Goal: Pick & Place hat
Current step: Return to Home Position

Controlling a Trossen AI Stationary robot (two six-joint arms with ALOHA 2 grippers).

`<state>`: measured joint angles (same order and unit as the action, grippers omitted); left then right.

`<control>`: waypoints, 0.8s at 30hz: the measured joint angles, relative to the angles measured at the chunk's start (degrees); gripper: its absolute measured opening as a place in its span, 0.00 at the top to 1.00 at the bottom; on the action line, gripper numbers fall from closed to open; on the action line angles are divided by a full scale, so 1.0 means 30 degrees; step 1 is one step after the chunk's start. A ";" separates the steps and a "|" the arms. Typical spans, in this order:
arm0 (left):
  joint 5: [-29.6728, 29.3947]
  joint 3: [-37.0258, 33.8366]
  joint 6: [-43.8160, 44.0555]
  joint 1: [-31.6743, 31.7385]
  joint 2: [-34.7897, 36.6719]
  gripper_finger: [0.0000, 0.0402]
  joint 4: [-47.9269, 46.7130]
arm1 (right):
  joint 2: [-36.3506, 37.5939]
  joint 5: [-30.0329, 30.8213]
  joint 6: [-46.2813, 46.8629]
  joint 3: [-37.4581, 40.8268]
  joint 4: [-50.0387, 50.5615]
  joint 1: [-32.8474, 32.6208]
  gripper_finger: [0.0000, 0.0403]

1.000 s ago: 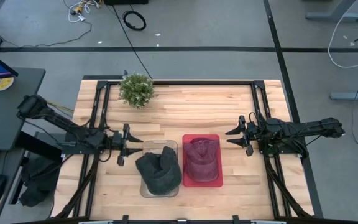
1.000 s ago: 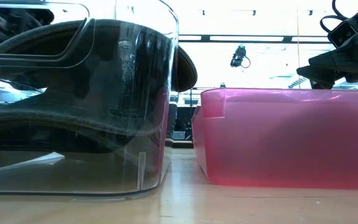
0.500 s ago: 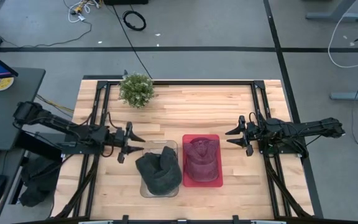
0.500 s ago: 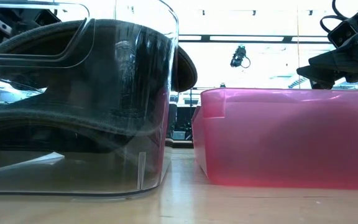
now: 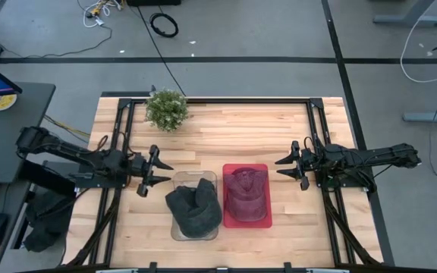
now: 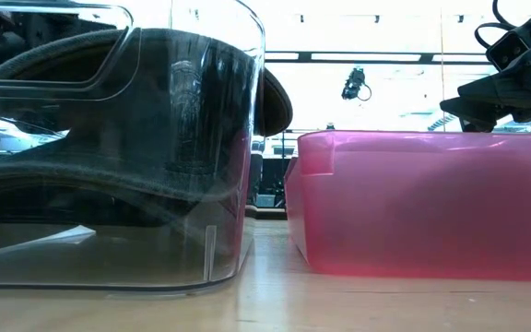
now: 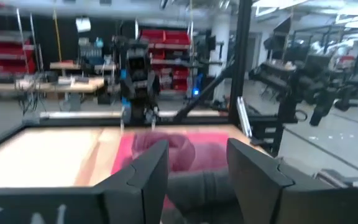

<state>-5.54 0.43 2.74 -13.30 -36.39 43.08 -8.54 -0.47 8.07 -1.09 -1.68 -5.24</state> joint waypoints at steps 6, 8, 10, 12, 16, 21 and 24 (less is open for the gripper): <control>0.1663 0.0000 -0.0231 0.0792 0.2194 0.58 -0.0816 | 0.0000 0.0007 -0.0005 0.0002 -0.0005 -0.0005 0.60; 0.2556 0.0000 -0.0334 0.1116 0.2877 0.58 -0.1222 | 0.0000 0.0005 -0.0004 0.0000 0.0002 -0.0005 0.60; 0.3578 0.0000 -0.0269 0.1521 0.3466 0.58 -0.1745 | 0.0000 0.0002 -0.0002 -0.0002 -0.0003 -0.0004 0.60; 0.4693 0.0000 -0.0100 0.1902 0.3984 0.58 -0.2363 | 0.0000 0.0007 -0.0005 0.0002 -0.0001 -0.0001 0.60; 0.6937 0.0000 -0.0044 0.2508 0.4924 0.58 -0.4127 | 0.0002 0.0005 -0.0005 0.0002 -0.0001 -0.0003 0.60; 0.7457 0.0000 -0.0840 0.3231 0.6138 0.58 -0.6573 | 0.0000 0.0000 -0.0005 0.0001 0.0002 -0.0005 0.60; 0.5825 0.0000 -0.1017 0.3667 0.7159 0.58 -0.7980 | 0.0000 0.0007 -0.0002 0.0002 -0.0001 -0.0002 0.60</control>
<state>11.93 0.43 -0.31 -2.29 -14.91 19.14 -8.54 -0.45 8.06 -1.08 -1.68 -5.25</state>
